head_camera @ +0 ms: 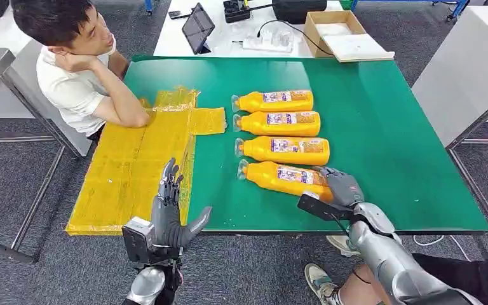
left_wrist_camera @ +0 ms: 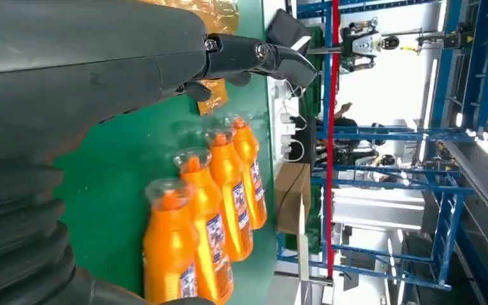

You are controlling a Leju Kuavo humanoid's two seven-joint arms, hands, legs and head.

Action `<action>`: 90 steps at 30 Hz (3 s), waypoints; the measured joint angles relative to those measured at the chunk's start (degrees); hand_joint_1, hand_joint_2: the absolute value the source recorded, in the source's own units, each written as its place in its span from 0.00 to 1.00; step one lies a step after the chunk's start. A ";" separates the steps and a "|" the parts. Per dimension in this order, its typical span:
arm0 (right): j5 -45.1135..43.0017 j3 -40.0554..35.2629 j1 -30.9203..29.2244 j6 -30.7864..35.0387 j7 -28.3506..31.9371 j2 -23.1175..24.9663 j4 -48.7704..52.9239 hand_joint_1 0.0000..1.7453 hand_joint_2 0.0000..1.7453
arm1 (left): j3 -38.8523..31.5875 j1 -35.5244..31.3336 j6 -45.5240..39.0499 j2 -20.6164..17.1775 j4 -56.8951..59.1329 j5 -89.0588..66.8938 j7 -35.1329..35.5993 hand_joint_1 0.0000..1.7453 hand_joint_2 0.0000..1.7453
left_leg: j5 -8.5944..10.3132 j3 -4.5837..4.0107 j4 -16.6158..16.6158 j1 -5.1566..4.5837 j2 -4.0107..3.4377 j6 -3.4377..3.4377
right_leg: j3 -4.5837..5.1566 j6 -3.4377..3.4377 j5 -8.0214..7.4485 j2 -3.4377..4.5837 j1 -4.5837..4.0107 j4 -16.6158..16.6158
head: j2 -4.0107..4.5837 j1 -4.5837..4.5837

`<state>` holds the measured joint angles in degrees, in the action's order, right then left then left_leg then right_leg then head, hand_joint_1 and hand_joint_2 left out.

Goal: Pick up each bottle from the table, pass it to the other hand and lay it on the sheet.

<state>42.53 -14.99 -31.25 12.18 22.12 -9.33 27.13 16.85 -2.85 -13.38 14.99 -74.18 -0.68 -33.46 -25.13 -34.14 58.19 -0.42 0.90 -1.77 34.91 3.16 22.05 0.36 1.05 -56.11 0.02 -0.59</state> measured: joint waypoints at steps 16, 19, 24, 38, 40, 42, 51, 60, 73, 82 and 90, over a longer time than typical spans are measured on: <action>-19.67 4.24 20.26 12.34 10.38 9.11 35.15 1.00 1.00 | -1.20 4.95 -4.11 0.00 -5.35 6.14 -2.08 0.00 1.00 | -0.02 -0.44 -0.01 0.10 0.15 0.04 | 0.40 -0.05 0.06 -0.03 -0.06 -0.02 | 0.00 0.04; -21.07 4.24 22.65 12.76 11.47 10.14 39.98 1.00 1.00 | -1.03 5.40 -2.66 -0.33 -5.84 5.46 -2.21 0.00 1.00 | -0.02 -0.45 -0.01 0.08 0.15 0.04 | 0.41 -0.05 0.07 -0.03 -0.04 0.00 | 0.00 0.00; -23.12 4.09 23.72 11.27 12.98 11.87 43.30 1.00 1.00 | 0.67 5.60 6.99 -1.12 -5.77 8.74 1.22 0.00 1.00 | -0.02 -0.43 -0.01 0.05 0.10 0.04 | 0.41 -0.03 0.04 -0.02 -0.03 0.00 | 0.00 0.02; -18.84 -8.86 21.20 0.39 10.60 15.74 33.85 1.00 1.00 | 2.29 4.57 21.33 -1.49 -4.63 15.56 3.63 0.00 1.00 | -0.01 -0.45 -0.03 0.13 0.03 0.06 | 0.45 -0.06 0.06 -0.01 -0.08 -0.02 | 0.00 0.00; -17.39 -11.04 20.95 0.17 10.51 16.68 31.29 1.00 1.00 | 2.10 4.51 21.38 -1.46 -4.66 15.63 3.61 0.00 1.00 | -0.01 -0.45 -0.03 0.12 0.08 0.06 | 0.45 -0.06 0.06 -0.02 -0.08 -0.02 | 0.00 0.00; -16.52 -13.02 20.83 0.55 10.49 17.46 29.47 1.00 1.00 | 1.68 4.51 21.72 -1.46 -4.63 16.63 3.84 0.00 1.00 | -0.01 -0.45 -0.03 0.12 0.05 0.06 | 0.45 -0.06 0.06 -0.01 -0.07 -0.02 | 0.00 0.02; -16.28 -15.94 18.81 0.65 10.23 17.94 25.49 1.00 1.00 | 0.24 4.92 22.36 -1.46 -4.63 17.42 3.91 0.00 1.00 | -0.01 -0.47 -0.03 0.12 0.04 0.06 | 0.51 -0.06 0.05 0.00 -0.08 -0.01 | 0.00 0.00; -15.58 -16.81 18.50 1.27 9.77 17.92 25.00 0.00 0.00 | 0.13 4.31 22.45 -1.46 -3.12 16.87 5.07 1.00 1.00 | -0.01 -0.48 -0.03 0.12 0.01 0.06 | 0.53 -0.06 0.05 0.00 -0.08 -0.01 | 0.00 0.02; -17.37 -19.93 21.78 3.14 12.15 18.14 31.56 0.00 0.00 | -0.39 2.71 23.28 -1.36 -1.29 17.40 4.15 1.00 1.00 | -0.01 -0.51 -0.03 0.12 0.02 0.06 | 0.55 -0.07 0.06 0.00 -0.08 -0.02 | 0.00 0.00; -18.75 -20.18 26.11 5.84 14.93 16.46 38.51 0.00 0.00 | -1.18 2.35 17.92 -1.42 -1.29 14.51 3.47 1.00 1.00 | -0.02 -0.51 -0.03 0.11 0.05 0.06 | 0.55 -0.07 0.06 -0.02 -0.08 -0.01 | 0.00 0.00; -19.34 -17.58 30.69 10.34 15.54 14.78 44.93 0.00 0.00 | -3.00 1.31 -7.08 -2.23 -1.31 -5.38 0.61 1.00 1.00 | -0.01 -0.50 -0.03 0.12 0.05 0.06 | 0.54 -0.07 0.06 -0.01 -0.08 -0.01 | 0.00 0.00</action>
<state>23.19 -32.57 -0.57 22.51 37.66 5.44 72.06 13.86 -1.53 -20.46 12.76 -75.49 -6.05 -32.85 -25.14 -34.64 58.17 -0.30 0.96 -1.70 35.46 3.10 22.11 0.35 0.97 -56.12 0.02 -0.59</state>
